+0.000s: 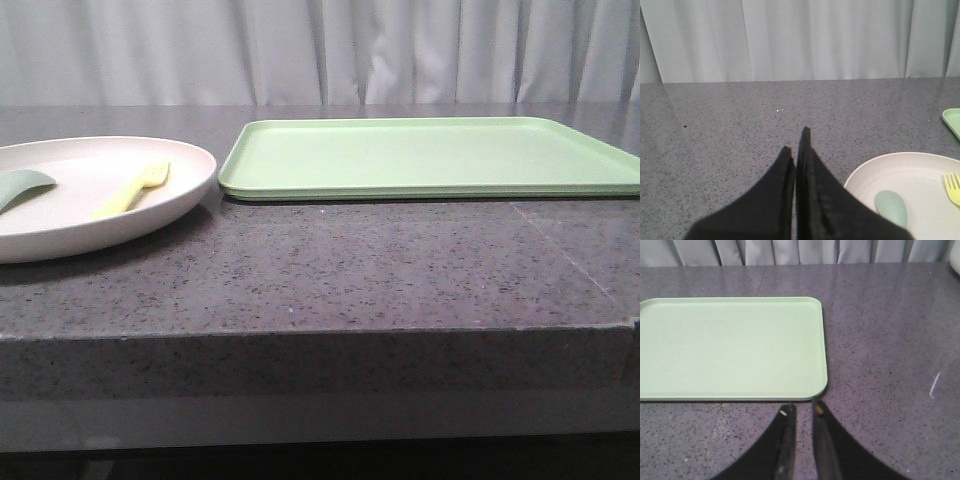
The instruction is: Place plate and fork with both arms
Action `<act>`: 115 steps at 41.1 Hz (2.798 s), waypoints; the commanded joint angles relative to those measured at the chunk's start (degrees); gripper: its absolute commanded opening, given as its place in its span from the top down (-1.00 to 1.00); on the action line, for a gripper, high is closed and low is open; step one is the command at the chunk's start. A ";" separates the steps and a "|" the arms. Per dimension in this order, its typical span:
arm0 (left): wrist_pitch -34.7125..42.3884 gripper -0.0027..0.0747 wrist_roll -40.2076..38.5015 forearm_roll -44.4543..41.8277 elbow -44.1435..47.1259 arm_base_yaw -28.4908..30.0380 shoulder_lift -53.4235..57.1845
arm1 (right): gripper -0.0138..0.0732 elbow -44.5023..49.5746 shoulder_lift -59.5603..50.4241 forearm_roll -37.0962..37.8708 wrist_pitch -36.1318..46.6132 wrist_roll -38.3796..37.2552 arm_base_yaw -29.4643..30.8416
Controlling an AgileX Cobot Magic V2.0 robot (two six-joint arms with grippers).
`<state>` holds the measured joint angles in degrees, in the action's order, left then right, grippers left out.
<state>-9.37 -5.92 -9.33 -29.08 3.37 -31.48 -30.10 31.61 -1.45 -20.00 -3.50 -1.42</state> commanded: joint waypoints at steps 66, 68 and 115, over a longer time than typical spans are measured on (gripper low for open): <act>-39.35 -0.58 0.30 9.33 -36.81 -4.43 -52.44 | -0.73 -2.22 0.35 -0.05 5.56 0.34 -0.66; -39.23 -0.57 0.30 9.33 -36.81 -4.43 -52.55 | -0.73 -2.22 0.35 -0.05 5.56 0.34 -0.66; -37.96 0.98 0.30 11.61 -36.81 -4.70 -54.47 | -0.73 -2.22 0.35 -0.05 5.56 0.34 -0.66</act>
<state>-48.76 -5.66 1.99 -64.14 -0.94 -87.62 -30.14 31.61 -1.45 -19.08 -3.50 -2.02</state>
